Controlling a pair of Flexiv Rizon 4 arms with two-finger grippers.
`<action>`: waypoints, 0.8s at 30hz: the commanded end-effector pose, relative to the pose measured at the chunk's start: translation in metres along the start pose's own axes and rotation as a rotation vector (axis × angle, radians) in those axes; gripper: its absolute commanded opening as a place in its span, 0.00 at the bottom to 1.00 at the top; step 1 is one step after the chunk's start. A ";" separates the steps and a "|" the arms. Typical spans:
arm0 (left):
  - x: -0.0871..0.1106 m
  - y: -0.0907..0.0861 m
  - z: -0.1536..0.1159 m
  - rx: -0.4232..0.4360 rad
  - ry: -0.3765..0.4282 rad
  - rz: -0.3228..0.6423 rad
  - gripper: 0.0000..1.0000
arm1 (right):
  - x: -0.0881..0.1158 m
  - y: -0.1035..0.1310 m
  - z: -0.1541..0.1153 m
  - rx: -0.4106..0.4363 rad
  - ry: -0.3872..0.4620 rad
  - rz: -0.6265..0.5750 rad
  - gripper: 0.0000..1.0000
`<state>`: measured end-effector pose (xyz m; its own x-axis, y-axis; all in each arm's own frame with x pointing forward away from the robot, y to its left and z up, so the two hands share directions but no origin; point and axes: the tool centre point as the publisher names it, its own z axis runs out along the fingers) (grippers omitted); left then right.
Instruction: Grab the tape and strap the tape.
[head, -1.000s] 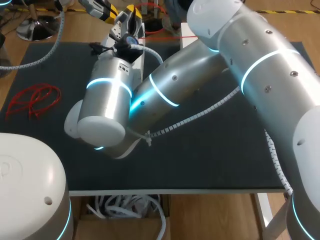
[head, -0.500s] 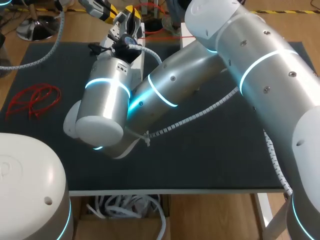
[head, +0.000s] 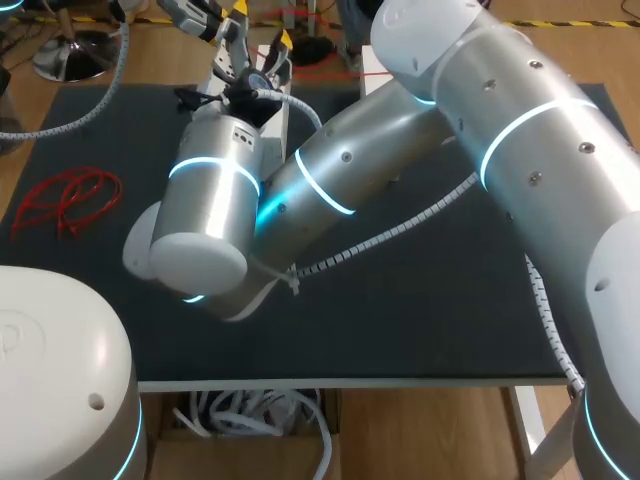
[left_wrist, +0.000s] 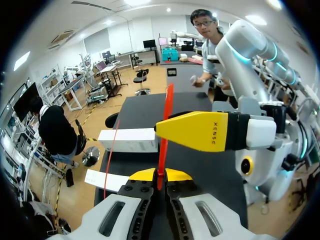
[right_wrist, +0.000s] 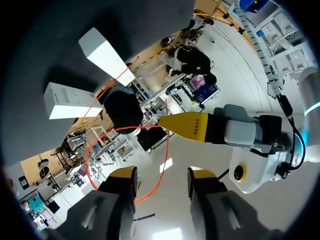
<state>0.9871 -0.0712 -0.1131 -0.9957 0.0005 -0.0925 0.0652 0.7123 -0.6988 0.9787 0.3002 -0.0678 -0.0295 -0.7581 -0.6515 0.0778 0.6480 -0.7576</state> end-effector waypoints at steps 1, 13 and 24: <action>0.000 0.000 0.000 -0.003 0.001 0.000 0.00 | -0.001 -0.009 -0.010 -0.025 0.002 0.003 0.35; 0.000 0.000 0.000 -0.003 0.001 0.000 0.00 | 0.005 -0.040 -0.027 -0.040 0.021 0.055 0.36; 0.000 0.000 0.000 -0.003 0.001 0.000 0.00 | 0.015 -0.083 -0.019 0.018 0.061 0.109 0.44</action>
<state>0.9871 -0.0712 -0.1130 -0.9957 0.0005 -0.0924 0.0652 0.7123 -0.6989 0.9491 0.2457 -0.0252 -0.0737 -0.6777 -0.7317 0.1247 0.7216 -0.6810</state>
